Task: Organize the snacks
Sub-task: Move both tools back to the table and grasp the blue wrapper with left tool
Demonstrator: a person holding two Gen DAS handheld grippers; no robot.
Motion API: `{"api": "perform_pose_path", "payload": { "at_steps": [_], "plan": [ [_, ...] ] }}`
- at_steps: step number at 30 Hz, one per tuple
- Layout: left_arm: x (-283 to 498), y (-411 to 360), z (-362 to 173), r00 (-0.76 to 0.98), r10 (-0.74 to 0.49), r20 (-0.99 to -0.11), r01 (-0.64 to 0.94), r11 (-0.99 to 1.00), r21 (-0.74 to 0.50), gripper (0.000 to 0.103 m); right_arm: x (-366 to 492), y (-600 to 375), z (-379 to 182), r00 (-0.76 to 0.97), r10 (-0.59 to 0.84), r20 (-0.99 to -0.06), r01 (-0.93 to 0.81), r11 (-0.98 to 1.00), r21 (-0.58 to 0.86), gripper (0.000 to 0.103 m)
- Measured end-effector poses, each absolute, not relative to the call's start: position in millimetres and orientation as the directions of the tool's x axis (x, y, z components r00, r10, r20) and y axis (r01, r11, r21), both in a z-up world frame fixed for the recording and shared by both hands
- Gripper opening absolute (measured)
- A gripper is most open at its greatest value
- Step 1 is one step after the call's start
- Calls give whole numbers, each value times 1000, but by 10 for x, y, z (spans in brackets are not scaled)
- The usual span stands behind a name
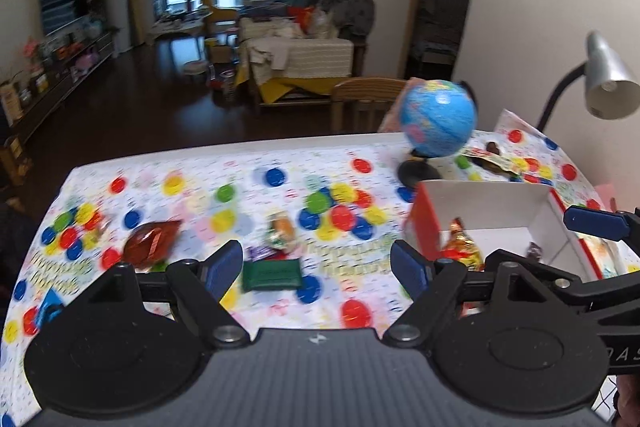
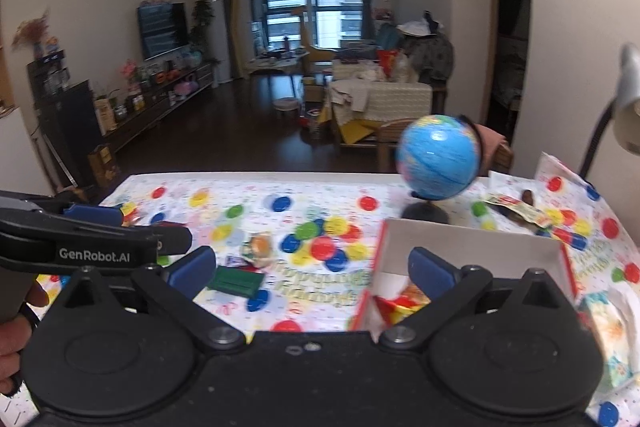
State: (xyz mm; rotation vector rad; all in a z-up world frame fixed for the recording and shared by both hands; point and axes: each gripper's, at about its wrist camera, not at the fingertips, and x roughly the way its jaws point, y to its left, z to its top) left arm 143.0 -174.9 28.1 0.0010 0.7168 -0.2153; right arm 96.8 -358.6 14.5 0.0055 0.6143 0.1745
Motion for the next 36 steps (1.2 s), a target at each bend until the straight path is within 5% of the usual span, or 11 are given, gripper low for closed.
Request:
{"api": "perform_pose_path", "payload": {
  "at_steps": [21, 36],
  "plan": [
    [1301, 105, -176, 713, -57, -699, -37, 992, -119, 81, 1172, -1881, -238, 700, 313, -642, -357, 932, 65, 102],
    [1641, 1289, -706, 641, 67, -765, -170, 984, -57, 81, 1713, -1155, -842, 632, 170, -756, -179, 981, 70, 90]
  ]
}}
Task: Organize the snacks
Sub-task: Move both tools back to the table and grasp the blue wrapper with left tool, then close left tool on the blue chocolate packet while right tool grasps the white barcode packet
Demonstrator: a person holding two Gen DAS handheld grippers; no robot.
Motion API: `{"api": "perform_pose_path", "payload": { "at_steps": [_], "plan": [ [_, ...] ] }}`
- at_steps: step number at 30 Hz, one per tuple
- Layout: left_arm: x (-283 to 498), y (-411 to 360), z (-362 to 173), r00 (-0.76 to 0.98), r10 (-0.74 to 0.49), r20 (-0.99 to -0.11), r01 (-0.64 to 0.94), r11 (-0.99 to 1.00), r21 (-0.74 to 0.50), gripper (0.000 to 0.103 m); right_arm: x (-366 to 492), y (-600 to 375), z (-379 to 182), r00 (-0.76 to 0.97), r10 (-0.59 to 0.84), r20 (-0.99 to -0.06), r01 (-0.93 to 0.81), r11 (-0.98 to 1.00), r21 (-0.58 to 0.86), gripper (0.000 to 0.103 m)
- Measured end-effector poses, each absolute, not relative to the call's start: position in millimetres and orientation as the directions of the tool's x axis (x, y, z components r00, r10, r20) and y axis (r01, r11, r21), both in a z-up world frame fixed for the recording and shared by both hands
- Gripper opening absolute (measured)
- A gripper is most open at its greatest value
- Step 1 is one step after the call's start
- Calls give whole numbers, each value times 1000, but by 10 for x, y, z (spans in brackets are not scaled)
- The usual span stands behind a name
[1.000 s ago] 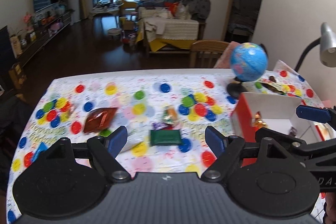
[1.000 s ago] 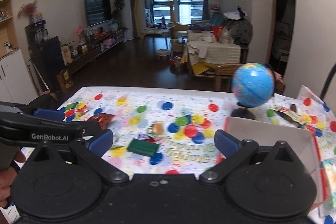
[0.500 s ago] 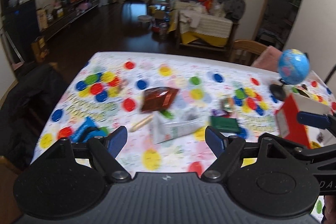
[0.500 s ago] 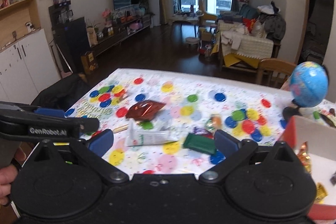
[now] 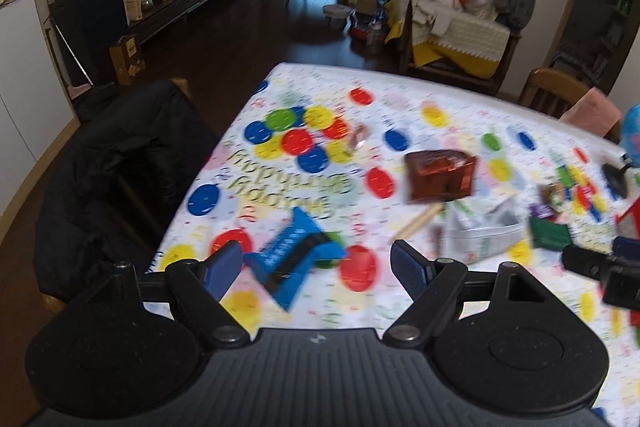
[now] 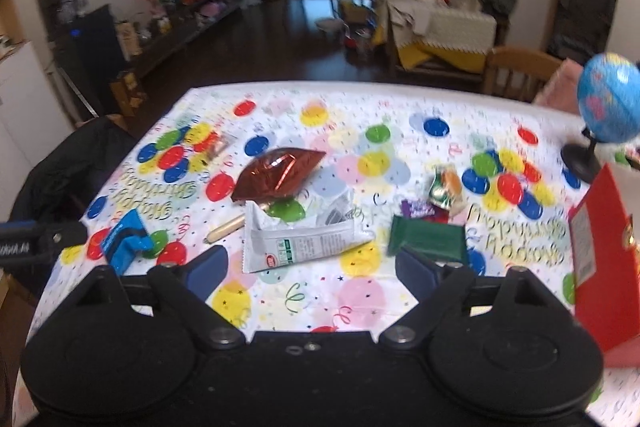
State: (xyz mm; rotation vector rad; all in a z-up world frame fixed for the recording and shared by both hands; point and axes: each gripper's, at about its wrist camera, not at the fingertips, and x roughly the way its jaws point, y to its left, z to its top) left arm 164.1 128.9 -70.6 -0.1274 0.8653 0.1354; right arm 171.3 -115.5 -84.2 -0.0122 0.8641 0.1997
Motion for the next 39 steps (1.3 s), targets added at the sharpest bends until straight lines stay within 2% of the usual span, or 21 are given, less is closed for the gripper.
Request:
{"api": "perform_pose_path", "payload": {
  "at_steps": [13, 27, 30, 31, 32, 36, 37, 39],
  "plan": [
    [2148, 1531, -1348, 540, 41, -841, -65, 998, 7, 81, 2274, -907, -1347, 578, -18, -816, 42, 999, 8, 82],
    [2355, 1501, -1655, 494, 45, -868, 1, 999, 52, 81, 2704, -870, -1674, 525, -102, -845, 174, 985, -11, 79],
    [2363, 1527, -1684, 491, 48, -870, -14, 999, 47, 81, 2706, -862, -1737, 507, -91, -857, 171, 985, -3, 70],
    [2362, 1534, -1684, 492, 46, -869, -19, 999, 42, 79, 2706, -860, -1745, 503, -80, -861, 166, 986, 6, 64],
    [2360, 1536, -1680, 494, 45, -868, -21, 999, 39, 72, 2705, -857, -1749, 500, -69, -863, 162, 987, 15, 59],
    [2352, 1509, -1658, 496, 56, -867, -30, 998, 47, 58, 2683, -853, -1731, 509, -44, -860, 134, 991, 29, 38],
    [2345, 1501, -1647, 499, 56, -865, -32, 998, 46, 52, 2678, -867, -1722, 511, -36, -859, 133, 990, 37, 35],
    [2333, 1482, -1631, 499, 61, -865, -39, 998, 48, 47, 2659, -898, -1713, 514, -16, -858, 126, 990, 57, 29]
  ]
}}
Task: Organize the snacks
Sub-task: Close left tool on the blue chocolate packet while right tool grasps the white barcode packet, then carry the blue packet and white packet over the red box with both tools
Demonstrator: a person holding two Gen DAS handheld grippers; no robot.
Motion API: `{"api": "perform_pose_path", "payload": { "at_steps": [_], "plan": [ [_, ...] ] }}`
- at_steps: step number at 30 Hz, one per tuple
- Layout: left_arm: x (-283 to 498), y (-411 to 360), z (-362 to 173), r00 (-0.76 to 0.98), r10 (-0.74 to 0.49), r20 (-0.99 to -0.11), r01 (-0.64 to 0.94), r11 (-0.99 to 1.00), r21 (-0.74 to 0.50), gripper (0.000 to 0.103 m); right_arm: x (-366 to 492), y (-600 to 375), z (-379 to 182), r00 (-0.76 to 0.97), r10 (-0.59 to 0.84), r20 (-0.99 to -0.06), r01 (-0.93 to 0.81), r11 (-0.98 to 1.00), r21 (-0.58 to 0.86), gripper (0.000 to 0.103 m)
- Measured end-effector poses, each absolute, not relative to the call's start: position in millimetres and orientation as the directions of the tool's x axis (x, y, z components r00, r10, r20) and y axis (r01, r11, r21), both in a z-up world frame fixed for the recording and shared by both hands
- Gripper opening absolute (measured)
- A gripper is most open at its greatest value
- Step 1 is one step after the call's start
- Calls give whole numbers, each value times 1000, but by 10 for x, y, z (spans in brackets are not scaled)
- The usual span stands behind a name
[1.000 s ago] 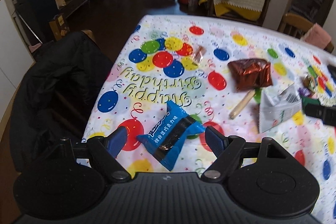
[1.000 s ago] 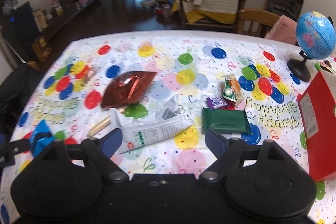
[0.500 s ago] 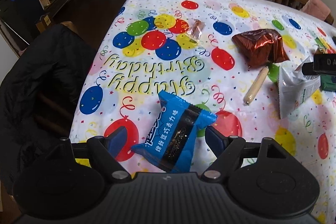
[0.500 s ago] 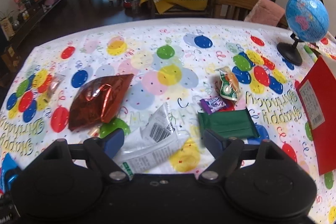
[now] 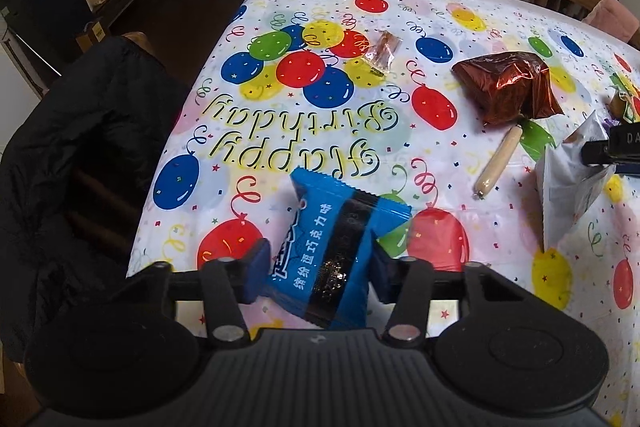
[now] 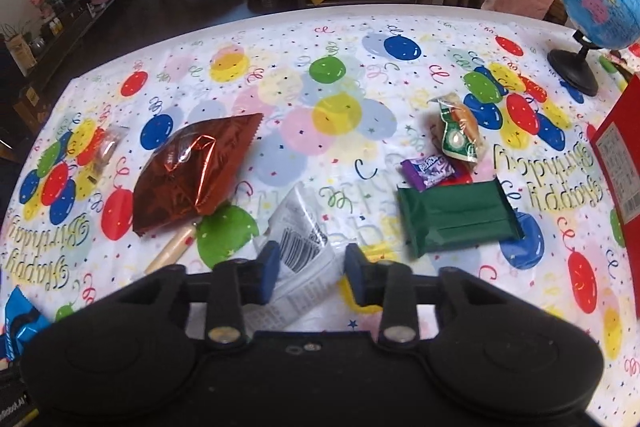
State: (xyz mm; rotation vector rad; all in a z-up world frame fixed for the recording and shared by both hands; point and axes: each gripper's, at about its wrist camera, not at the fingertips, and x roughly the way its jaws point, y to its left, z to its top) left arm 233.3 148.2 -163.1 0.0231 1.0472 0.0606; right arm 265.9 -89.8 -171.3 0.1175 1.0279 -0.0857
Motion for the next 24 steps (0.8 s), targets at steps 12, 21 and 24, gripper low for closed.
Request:
{"api": "perform_pose_path", "payload": {
  "at_steps": [12, 21, 24],
  "plan": [
    [2120, 1364, -1472, 501, 62, -863, -74, 997, 29, 39, 2331, -1007, -1463, 593, 21, -805, 23, 999, 43, 14],
    [1893, 1047, -1184, 525, 43, -850, -75, 997, 5, 39, 1961, -1327, -1126, 638, 68, -767, -15, 997, 76, 11],
    [1825, 902, -1072, 539, 34, -841, -66, 998, -2, 39, 1845, -1469, -1014, 658, 76, -750, -22, 996, 82, 11]
  ]
}}
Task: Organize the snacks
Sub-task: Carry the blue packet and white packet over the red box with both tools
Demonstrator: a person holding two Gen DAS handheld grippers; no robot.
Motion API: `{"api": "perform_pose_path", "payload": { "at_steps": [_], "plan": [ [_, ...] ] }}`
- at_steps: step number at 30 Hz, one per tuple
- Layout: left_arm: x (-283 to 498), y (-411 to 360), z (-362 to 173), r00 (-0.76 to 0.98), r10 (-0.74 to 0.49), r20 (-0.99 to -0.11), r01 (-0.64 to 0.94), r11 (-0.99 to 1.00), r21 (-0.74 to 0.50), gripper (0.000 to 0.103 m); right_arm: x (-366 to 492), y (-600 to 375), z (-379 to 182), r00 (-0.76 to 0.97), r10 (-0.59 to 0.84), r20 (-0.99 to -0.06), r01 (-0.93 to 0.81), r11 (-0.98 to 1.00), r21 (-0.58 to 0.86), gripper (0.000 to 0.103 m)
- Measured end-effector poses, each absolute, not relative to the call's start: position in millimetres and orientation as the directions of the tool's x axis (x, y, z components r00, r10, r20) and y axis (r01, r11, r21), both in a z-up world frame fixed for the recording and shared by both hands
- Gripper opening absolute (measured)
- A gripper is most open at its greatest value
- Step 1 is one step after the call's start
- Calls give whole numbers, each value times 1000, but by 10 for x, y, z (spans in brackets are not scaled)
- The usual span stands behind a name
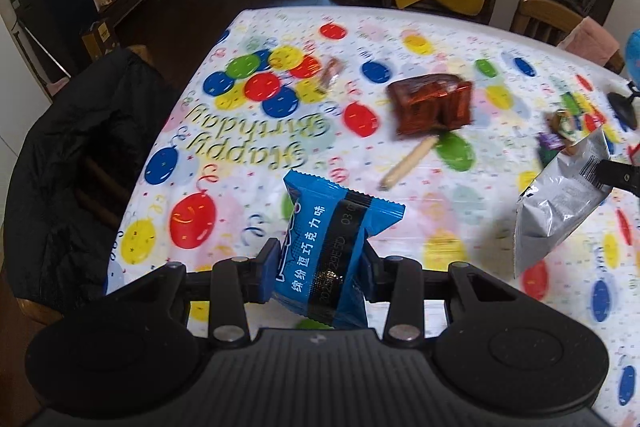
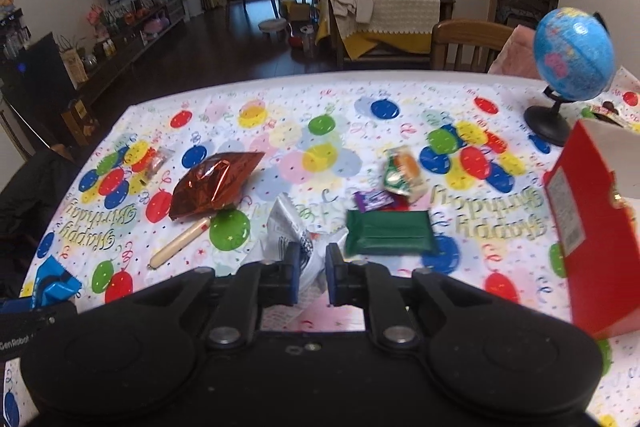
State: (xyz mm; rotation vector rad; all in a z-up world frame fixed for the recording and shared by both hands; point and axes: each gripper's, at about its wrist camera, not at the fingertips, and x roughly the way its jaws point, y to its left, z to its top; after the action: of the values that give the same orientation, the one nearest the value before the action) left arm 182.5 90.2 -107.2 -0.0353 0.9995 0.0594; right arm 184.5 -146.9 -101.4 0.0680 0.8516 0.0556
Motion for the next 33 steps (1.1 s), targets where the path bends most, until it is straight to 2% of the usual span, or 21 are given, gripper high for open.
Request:
{"api": "perform_pose_path", "payload": {
  "at_steps": [16, 33],
  "plan": [
    [1620, -157, -599, 590, -48, -806, 51, 998, -22, 39, 1370, -2345, -526, 702, 69, -709, -2, 995, 95, 11],
    [1628, -1553, -194, 637, -164, -753, 229, 973, -18, 39, 1063, -3506, -139, 756, -13, -654, 95, 991, 91, 11]
  ]
}}
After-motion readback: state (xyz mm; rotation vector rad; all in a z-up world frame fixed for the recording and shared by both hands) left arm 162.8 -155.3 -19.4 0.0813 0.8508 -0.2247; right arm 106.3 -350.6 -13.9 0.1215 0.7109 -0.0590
